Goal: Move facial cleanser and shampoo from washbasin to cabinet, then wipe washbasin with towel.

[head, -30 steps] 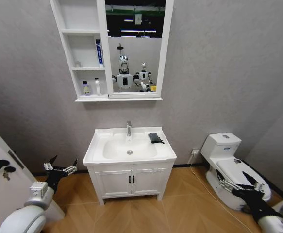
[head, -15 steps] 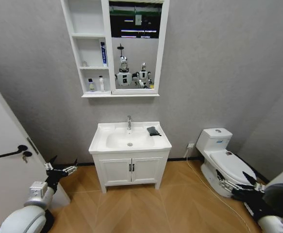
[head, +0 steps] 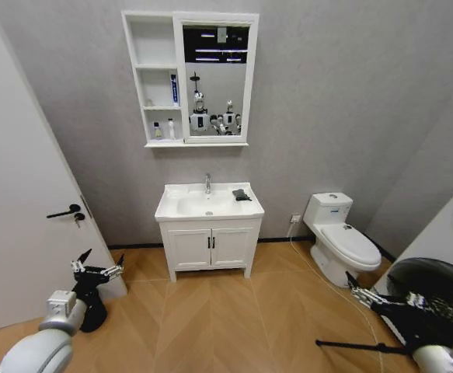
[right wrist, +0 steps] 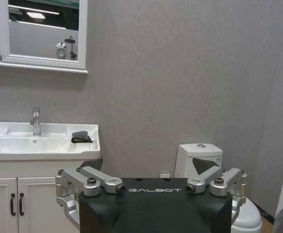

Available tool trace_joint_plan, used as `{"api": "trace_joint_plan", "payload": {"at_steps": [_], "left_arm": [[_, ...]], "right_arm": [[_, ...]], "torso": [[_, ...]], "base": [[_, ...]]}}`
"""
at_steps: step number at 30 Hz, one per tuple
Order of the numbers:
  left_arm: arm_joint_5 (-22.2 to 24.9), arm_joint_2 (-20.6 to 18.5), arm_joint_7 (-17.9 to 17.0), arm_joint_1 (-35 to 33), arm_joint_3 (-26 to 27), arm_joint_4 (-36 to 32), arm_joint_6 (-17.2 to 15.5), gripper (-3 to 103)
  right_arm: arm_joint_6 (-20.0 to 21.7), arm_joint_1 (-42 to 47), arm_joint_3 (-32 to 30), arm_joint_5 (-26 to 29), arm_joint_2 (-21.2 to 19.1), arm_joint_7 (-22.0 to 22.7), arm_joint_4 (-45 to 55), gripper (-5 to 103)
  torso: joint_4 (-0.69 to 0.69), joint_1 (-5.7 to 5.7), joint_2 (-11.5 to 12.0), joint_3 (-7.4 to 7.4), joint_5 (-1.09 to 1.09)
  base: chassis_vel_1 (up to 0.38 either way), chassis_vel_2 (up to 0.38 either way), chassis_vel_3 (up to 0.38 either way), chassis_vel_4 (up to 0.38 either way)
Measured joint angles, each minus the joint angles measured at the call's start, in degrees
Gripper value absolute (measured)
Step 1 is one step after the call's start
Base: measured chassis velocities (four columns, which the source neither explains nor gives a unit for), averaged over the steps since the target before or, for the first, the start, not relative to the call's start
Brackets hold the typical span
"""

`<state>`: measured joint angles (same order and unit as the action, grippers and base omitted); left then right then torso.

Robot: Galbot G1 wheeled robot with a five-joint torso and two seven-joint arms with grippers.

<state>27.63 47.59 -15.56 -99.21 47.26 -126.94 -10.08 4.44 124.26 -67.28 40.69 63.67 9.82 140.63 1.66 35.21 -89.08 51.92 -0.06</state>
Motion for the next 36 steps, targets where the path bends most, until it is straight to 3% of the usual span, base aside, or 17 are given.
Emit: {"api": "trace_joint_plan", "payload": {"at_steps": [1,5,11,17,29,36], "left_arm": [[0.0,0.0,0.0,0.0,-0.01,0.01,0.0,100],[0.0,0.0,0.0,0.0,-0.01,0.0,0.0,100],[0.0,0.0,0.0,0.0,-0.01,0.0,0.0,100],[0.0,0.0,0.0,0.0,-0.01,0.0,0.0,100],[0.0,0.0,0.01,0.0,-0.01,0.0,0.0,100],[0.0,0.0,0.0,0.0,-0.01,0.0,0.0,100]], "right_arm": [[0.0,0.0,0.0,0.0,0.0,0.0,0.0,100],[0.0,0.0,0.0,0.0,0.0,0.01,0.0,100],[0.0,-0.02,0.0,0.0,-0.01,0.0,0.0,100],[0.0,-0.02,0.0,0.0,-0.01,0.0,0.0,100],[0.01,-0.01,0.0,0.0,-0.01,0.0,0.0,100],[0.0,-0.01,0.0,0.0,-0.01,0.0,0.0,100]], "torso": [[-0.01,0.01,0.01,0.01,0.08],[0.06,0.04,0.02,0.02,0.04],[-0.02,0.15,0.08,0.05,0.06],[0.03,0.08,0.05,0.03,0.07],[-0.02,0.07,0.04,0.03,0.05],[0.03,0.06,0.04,0.02,0.06]], "base": [[0.114,-0.081,-0.125,0.109],[-0.018,-0.009,-0.065,0.068],[-0.064,0.018,0.07,-0.043],[-0.006,0.02,0.028,-0.007],[0.055,0.044,0.033,0.041],[0.0,0.0,0.0,0.0]]}}
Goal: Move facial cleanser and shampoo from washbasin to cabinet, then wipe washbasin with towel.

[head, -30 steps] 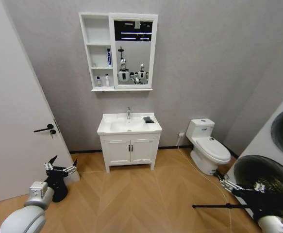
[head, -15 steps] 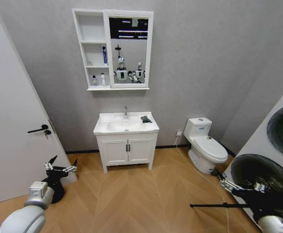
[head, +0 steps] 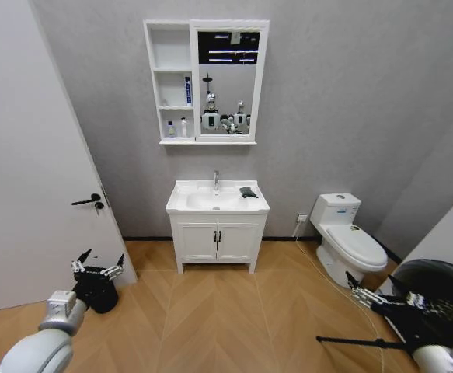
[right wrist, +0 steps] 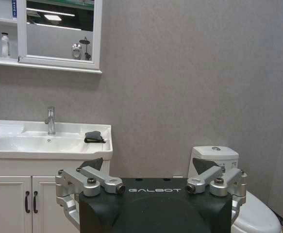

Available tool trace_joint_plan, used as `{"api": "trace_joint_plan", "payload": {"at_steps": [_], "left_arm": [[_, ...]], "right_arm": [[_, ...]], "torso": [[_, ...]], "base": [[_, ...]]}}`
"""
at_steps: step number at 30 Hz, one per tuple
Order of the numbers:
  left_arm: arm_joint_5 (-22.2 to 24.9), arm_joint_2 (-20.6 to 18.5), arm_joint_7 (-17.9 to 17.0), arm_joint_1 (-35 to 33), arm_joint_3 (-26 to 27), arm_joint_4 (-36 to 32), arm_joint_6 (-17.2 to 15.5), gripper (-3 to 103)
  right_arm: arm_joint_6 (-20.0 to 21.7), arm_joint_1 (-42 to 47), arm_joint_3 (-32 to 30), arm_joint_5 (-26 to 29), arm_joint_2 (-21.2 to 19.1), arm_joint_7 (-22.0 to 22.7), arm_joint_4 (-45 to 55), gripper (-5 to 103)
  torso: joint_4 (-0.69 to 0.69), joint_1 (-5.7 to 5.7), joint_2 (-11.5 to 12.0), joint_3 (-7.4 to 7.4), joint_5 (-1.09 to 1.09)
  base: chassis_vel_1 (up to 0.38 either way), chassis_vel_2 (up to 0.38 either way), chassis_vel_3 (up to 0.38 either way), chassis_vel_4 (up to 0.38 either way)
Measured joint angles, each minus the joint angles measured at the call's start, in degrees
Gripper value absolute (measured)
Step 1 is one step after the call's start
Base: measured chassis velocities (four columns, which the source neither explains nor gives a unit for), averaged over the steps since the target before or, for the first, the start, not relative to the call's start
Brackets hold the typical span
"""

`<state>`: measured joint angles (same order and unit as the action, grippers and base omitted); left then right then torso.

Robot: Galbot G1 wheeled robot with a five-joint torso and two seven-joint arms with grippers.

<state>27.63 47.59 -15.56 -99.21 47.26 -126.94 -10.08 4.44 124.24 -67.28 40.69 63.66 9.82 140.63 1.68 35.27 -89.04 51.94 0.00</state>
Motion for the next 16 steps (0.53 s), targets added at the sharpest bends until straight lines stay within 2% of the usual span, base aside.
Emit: {"api": "trace_joint_plan", "payload": {"at_steps": [16], "left_arm": [[0.0,0.0,0.0,0.0,0.0,0.0,0.0,100]], "right_arm": [[0.0,0.0,0.0,0.0,0.0,0.0,0.0,100]], "torso": [[-0.02,0.0,0.0,0.0,0.0]], "base": [[0.0,0.0,0.0,0.0]]}}
